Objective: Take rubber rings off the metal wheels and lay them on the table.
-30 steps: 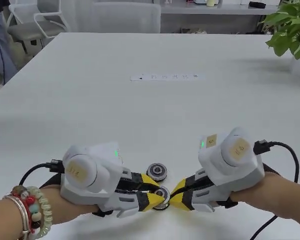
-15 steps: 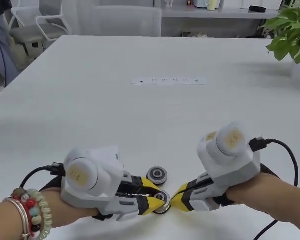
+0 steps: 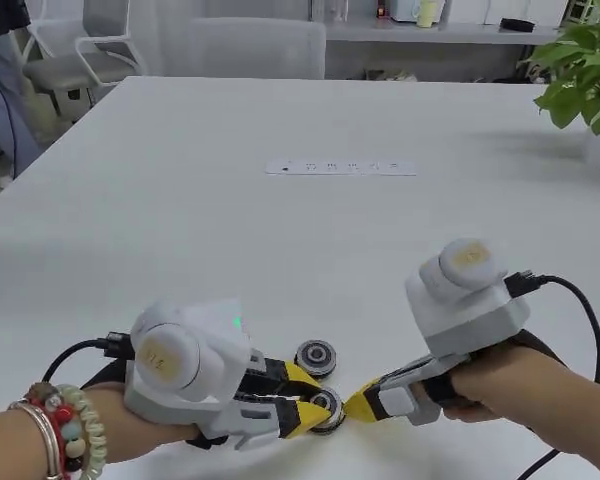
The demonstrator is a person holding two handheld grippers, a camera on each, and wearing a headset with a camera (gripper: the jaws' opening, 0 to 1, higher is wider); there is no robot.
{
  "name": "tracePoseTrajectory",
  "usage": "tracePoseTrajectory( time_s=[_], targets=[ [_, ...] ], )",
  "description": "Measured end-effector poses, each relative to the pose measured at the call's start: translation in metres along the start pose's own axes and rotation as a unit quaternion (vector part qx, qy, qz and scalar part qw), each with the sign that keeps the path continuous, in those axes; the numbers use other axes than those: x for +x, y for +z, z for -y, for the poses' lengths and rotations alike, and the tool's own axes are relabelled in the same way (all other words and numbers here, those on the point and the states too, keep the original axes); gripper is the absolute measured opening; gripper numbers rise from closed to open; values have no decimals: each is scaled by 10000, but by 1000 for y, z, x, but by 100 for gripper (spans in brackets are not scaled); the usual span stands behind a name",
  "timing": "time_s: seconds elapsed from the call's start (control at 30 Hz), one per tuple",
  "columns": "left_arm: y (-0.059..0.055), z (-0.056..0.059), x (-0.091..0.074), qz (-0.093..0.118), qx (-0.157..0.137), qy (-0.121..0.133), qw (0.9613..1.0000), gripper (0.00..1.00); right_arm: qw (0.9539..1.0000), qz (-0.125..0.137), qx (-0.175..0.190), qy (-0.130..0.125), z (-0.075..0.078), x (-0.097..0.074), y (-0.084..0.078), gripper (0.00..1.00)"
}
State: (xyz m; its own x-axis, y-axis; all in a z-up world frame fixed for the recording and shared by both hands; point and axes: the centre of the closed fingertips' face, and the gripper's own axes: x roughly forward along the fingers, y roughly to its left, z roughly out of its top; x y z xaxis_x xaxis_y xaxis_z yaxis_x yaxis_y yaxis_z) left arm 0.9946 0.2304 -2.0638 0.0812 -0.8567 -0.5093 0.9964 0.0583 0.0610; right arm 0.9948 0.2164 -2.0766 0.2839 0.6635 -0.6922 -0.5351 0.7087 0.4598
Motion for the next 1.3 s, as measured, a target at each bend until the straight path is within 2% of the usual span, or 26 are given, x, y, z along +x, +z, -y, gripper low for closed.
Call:
tracePoseTrajectory(
  time_s=[0.07, 0.23, 0.8, 0.87, 0.9, 0.93, 0.97, 1.0, 1.03, 1.07, 1.2, 1.3],
  targets=[
    [0, 0, 0, 6, -1, 0, 10000, 9, 9998, 99, 81, 130, -2, -2, 2, 0],
    [0, 0, 0, 5, 10, -1, 10000, 9, 9993, 102, 271, 224, -4, -2, 1, 0],
    [0, 1, 0, 3, 55, -20, 10000, 9, 9991, 178, 136, 350, -16, -2, 7, 0],
    [0, 1, 0, 7, 43, -20, 10000, 9, 9985, 247, 155, 470, -21, -2, 10, 0],
    [0, 1, 0, 7, 33, -20, 10000, 9, 9966, 344, 213, 722, -32, -2, 14, 0],
    [0, 1, 0, 10, 34, -17, 10000, 9, 9951, 448, 224, 849, -38, -3, 19, 0],
    [0, 1, 0, 10, 32, -12, 10000, 9, 9965, 372, 223, 714, -36, -4, 18, 0],
    [0, 1, 0, 12, 14, -10, 10000, 9, 9985, 304, -78, 443, -27, -1, 16, 0],
    [0, 1, 0, 12, 19, -11, 10000, 9, 9979, 320, 31, 559, -33, 1, 15, 0],
    [0, 1, 0, 13, 12, -10, 10000, 9, 9979, 315, 67, 558, -32, 1, 15, 0],
    [0, 0, 1, -7, -47, 1, 10000, 9, 9981, 355, 220, 442, -22, -2, 17, 0],
    [2, 0, 1, -169, -83, -33, 9998, 9, 9991, 250, 231, 257, -16, 0, 12, 0]
  ],
)
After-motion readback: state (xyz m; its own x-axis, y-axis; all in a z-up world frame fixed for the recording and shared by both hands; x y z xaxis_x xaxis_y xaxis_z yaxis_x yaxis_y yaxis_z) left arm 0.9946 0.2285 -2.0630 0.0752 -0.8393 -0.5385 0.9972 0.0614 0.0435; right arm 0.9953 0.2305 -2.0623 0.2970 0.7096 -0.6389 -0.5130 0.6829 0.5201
